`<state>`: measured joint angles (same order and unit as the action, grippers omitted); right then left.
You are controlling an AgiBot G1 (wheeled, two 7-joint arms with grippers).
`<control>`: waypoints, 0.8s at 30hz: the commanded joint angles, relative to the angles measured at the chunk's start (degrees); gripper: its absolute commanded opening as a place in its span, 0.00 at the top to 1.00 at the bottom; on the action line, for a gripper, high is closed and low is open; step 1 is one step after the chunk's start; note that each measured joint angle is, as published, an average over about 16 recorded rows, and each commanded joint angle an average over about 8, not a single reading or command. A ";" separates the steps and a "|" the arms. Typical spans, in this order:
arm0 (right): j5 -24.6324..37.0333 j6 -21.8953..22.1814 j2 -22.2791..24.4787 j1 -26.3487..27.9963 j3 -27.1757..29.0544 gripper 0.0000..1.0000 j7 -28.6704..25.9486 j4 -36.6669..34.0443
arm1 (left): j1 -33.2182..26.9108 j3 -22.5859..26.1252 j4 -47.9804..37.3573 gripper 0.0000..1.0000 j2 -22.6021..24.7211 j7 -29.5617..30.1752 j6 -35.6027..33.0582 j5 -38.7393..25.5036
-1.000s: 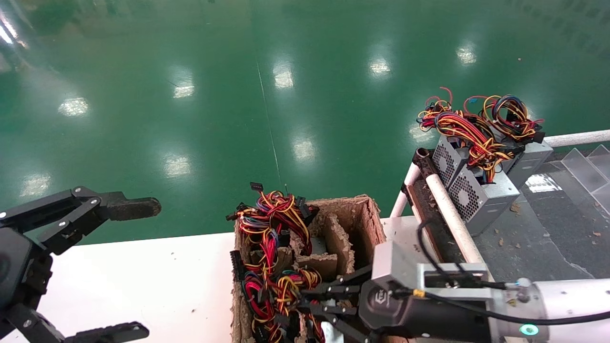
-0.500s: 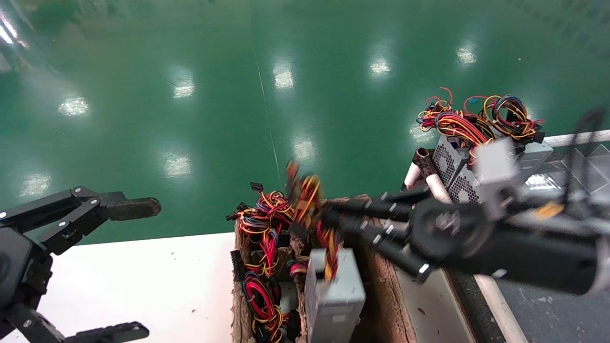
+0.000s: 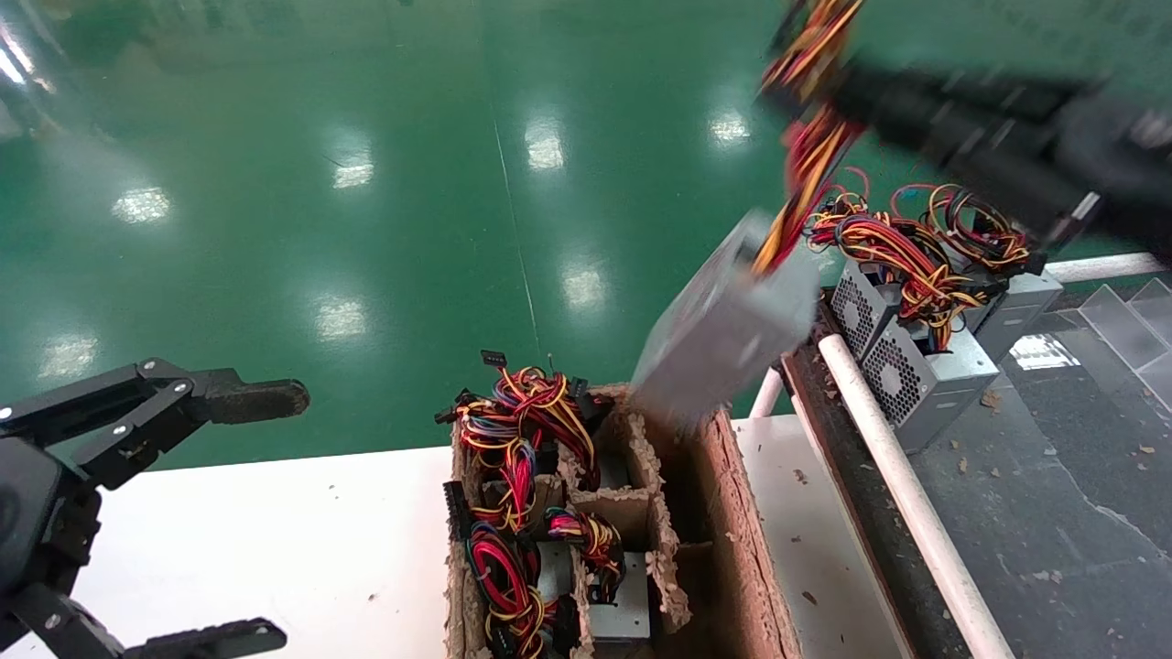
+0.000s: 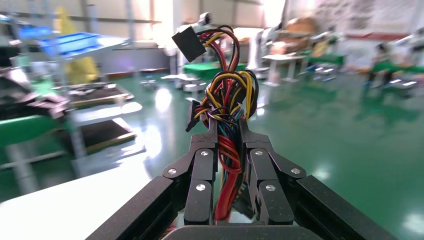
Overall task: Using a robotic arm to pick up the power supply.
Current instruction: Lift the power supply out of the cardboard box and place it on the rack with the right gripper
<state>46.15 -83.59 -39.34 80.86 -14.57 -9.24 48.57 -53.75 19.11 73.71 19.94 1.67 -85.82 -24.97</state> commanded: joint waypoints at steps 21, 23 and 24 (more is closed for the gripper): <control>8.08 -4.30 6.87 23.15 -1.19 1.00 6.15 -31.52 | -0.02 0.07 0.00 0.00 -0.02 -0.03 0.02 0.04; 8.66 -5.11 7.84 24.08 -1.52 1.00 6.45 -33.16 | -0.03 0.07 0.00 0.00 -0.02 -0.04 0.02 0.04; 8.99 -5.43 8.43 24.46 -1.72 1.00 6.64 -33.86 | -0.03 0.08 0.00 0.00 -0.03 -0.04 0.02 0.04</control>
<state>55.27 -88.64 -30.64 104.84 -16.42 -2.45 15.40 -53.77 19.19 73.71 19.91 1.64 -85.80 -24.93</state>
